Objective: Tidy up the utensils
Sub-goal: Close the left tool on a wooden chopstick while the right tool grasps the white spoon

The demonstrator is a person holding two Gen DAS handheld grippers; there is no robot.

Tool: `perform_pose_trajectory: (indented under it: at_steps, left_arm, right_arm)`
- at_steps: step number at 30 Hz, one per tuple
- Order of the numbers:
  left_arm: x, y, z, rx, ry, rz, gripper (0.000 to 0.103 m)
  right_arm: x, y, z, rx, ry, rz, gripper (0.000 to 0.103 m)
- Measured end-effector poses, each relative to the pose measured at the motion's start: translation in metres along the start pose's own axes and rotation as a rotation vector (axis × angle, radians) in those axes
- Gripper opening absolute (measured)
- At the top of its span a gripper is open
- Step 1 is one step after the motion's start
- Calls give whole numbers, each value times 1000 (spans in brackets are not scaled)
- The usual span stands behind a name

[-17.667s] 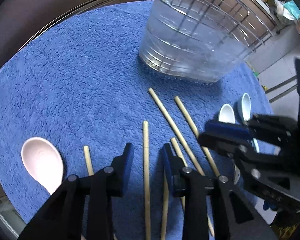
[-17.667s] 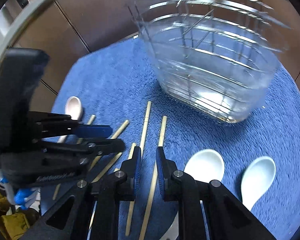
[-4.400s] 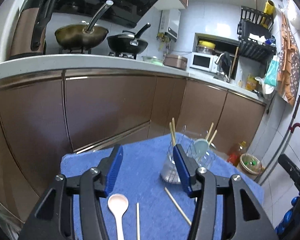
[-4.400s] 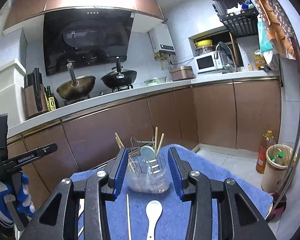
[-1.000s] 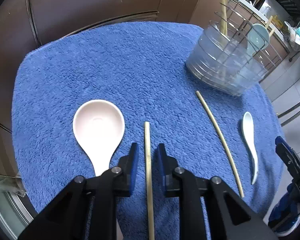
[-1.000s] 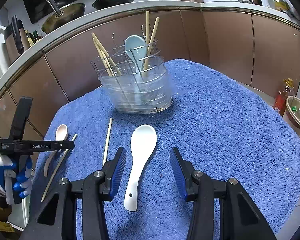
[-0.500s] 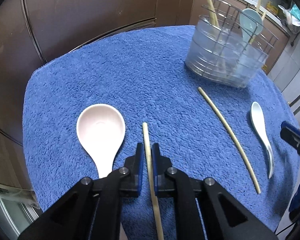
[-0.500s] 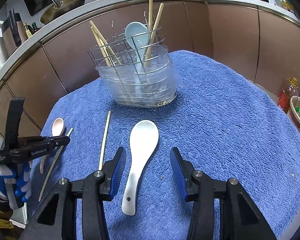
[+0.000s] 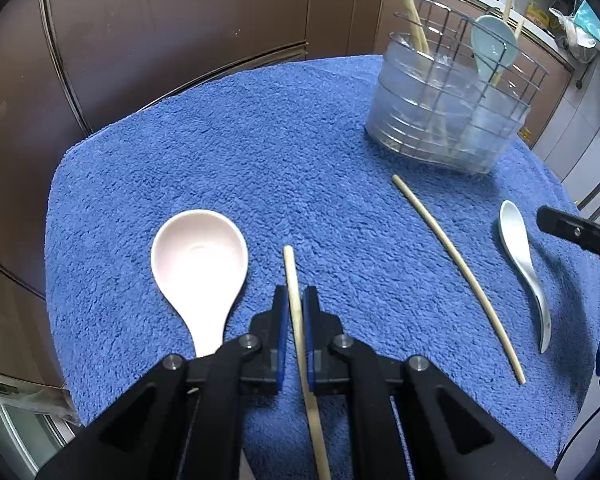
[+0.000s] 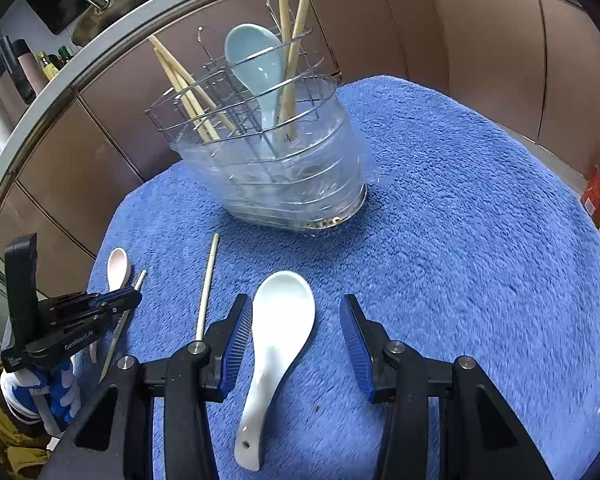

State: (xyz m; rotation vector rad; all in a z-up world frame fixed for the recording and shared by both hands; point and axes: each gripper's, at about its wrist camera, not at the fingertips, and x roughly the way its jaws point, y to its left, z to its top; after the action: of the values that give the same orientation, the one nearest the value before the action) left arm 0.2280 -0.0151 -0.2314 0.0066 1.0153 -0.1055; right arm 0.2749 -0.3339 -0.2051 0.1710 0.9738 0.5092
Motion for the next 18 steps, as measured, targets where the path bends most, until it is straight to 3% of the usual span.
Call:
perform_pose_trajectory:
  at_steps: [8, 18]
  left_arm:
    - [0, 3, 0, -10, 0, -16, 6]
    - [-2, 4, 2, -20, 2, -28, 6]
  right_arm:
    - [18, -8, 18, -11, 90, 53, 43]
    - [43, -5, 25, -67, 208, 61, 22]
